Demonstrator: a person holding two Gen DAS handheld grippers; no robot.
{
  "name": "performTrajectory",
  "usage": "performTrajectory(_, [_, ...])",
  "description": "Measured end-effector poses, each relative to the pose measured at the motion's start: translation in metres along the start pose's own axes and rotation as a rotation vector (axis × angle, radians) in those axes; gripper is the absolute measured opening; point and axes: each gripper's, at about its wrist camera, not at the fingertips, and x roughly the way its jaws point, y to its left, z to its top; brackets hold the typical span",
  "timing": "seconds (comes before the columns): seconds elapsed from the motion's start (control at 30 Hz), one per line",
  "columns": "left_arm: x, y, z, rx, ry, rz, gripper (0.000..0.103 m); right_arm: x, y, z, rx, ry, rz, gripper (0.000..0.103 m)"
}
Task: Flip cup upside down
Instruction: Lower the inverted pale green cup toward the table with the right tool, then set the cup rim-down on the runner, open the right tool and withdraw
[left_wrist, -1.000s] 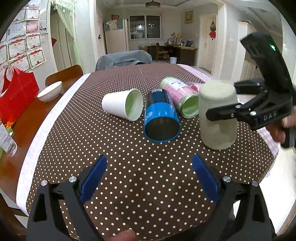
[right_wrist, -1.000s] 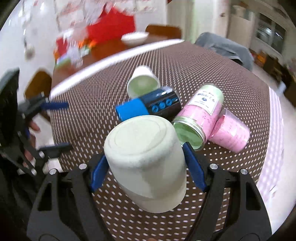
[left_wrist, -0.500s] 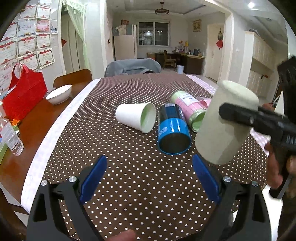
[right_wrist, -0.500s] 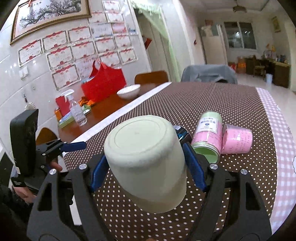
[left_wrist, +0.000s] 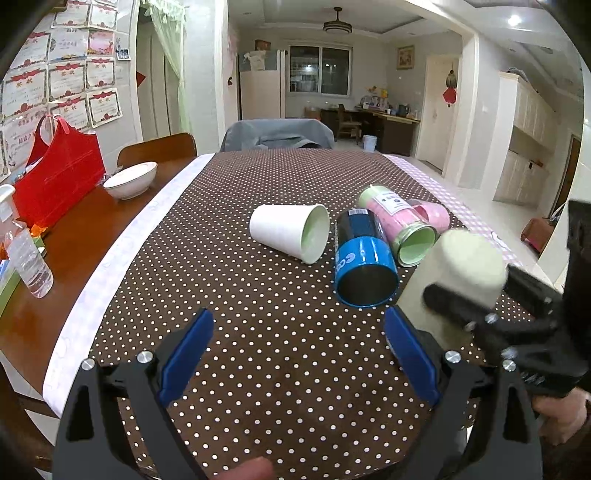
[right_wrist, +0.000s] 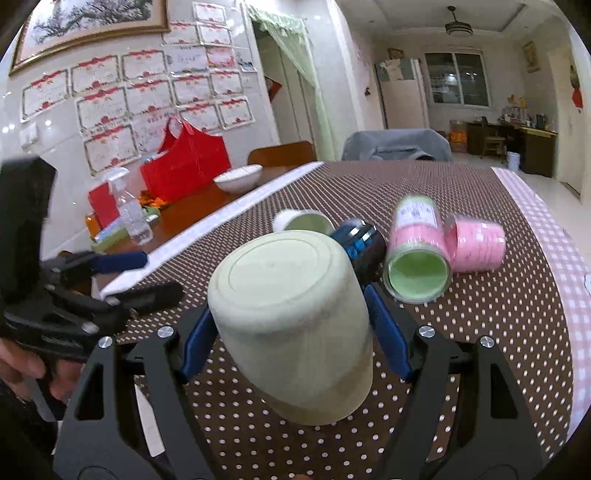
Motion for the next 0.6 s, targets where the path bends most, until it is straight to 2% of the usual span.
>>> performTrajectory(0.13, [-0.001, -0.001, -0.001, 0.001, 0.001, -0.002, 0.092, 0.007, -0.005, -0.007, 0.019, 0.021, -0.033, 0.075])
performTrajectory(0.2, [-0.001, -0.001, -0.001, 0.002, 0.001, -0.002, 0.092, 0.006, -0.006, -0.006, 0.026, 0.029, -0.049, 0.084])
performTrajectory(0.23, [-0.001, -0.001, -0.001, 0.002, -0.001, -0.002, 0.092, 0.004, -0.007, -0.007, 0.024, 0.022, -0.060, 0.096])
performTrajectory(0.27, [-0.001, -0.001, -0.001, 0.001, -0.003, -0.002, 0.092, 0.001, -0.007, -0.006, 0.024, 0.011, -0.065, 0.097])
performTrajectory(0.6, [-0.017, -0.004, 0.003, -0.008, -0.051, 0.013, 0.092, -0.028, -0.006, 0.012, 0.033, -0.077, -0.095, 0.097])
